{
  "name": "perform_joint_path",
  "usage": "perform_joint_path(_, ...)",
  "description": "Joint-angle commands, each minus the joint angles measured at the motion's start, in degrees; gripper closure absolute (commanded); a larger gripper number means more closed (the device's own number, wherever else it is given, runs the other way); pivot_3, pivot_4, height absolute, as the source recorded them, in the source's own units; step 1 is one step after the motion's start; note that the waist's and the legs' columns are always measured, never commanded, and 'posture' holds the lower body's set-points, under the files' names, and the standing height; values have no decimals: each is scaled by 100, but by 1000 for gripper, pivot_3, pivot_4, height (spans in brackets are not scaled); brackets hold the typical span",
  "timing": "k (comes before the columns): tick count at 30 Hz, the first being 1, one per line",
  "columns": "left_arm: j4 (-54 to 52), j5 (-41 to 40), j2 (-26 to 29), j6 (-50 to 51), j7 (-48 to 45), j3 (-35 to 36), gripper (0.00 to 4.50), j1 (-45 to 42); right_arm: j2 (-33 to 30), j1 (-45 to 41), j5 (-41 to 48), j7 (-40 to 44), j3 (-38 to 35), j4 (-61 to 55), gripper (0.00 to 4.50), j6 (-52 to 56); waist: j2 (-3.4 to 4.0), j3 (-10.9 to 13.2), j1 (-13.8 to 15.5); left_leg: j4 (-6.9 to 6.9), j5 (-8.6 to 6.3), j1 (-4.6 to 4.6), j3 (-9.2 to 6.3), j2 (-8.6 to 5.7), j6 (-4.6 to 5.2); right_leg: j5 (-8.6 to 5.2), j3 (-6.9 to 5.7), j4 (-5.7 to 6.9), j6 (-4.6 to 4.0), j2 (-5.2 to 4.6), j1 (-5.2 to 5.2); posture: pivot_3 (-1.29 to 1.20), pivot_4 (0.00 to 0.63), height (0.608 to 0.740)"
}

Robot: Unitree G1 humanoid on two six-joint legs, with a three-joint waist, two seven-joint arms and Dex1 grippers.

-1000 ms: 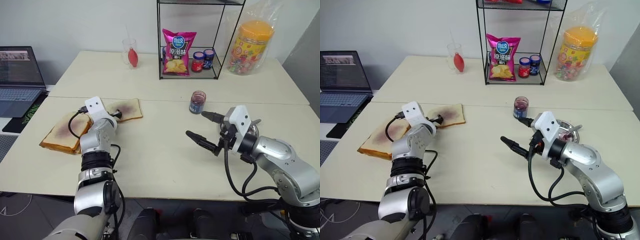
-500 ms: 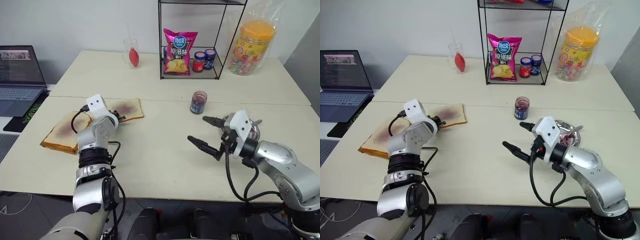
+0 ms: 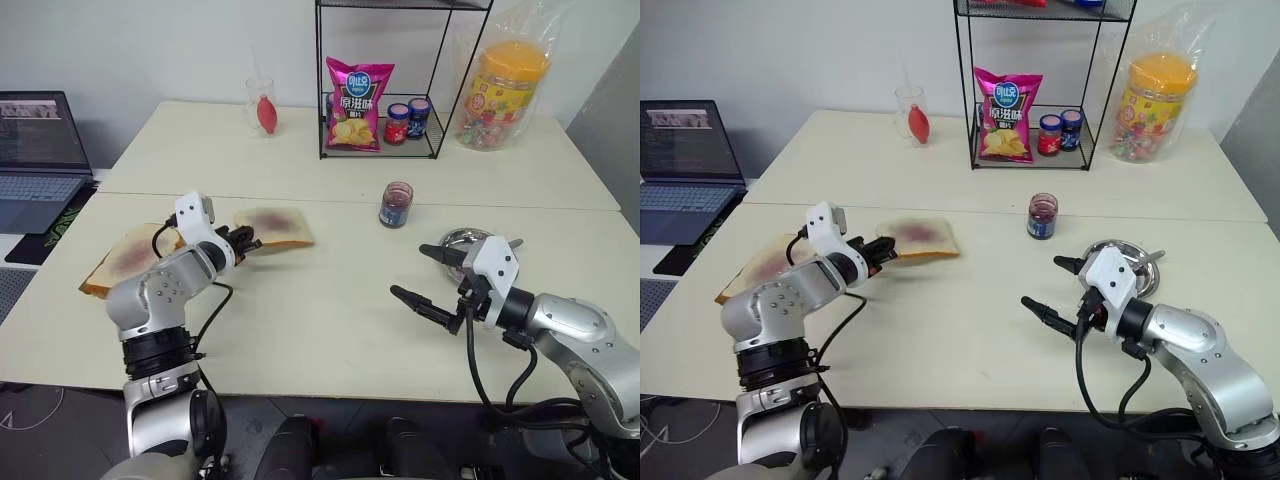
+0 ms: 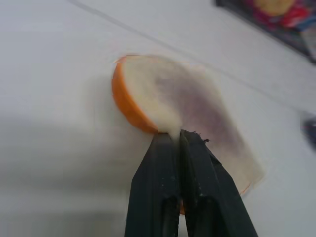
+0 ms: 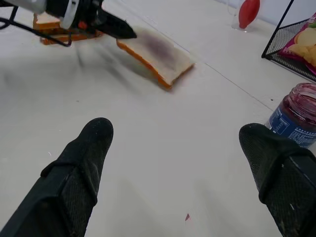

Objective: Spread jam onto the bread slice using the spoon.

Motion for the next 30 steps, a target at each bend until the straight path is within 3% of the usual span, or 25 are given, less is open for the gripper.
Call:
perform_joint_path(1,-624,-769,370,700,-815,-187,4494,230,-132,35,43,130,-249,-185,0,-123,0,0,0,0,0,0,2,0,0,0,2,-1,0,0,0,0,150,740)
perform_joint_path(6,-1323,-1393,971,1066,-1998,-939,4494,791,-386,269,255,384,-437,-333,0,26,1,1,-10,-4,-2,1,7,5,-2,-7,6,-3,-12,0,-2,0,150,740)
perform_joint_path(10,-1583,-921,1519,380,-2691,-1941,4494,1058,-727,642,563,733,-630,-573,0,227,2,1,10,-4,-2,1,3,17,-2,-19,-1,1,-46,3,-2,0,150,740)
perform_joint_path(16,-1370,-728,1464,-90,-2938,-2365,4494,1042,-937,988,870,870,-789,-837,0,410,3,0,17,-4,-3,0,6,20,-1,-33,2,-4,-76,1,-1,0,150,740)
perform_joint_path(30,-823,623,1067,-1378,-2777,-3331,4494,974,-869,1240,984,649,-696,-1096,0,479,1,1,22,-11,-4,-1,5,22,-1,-32,-3,-8,-70,3,-4,0,150,740)
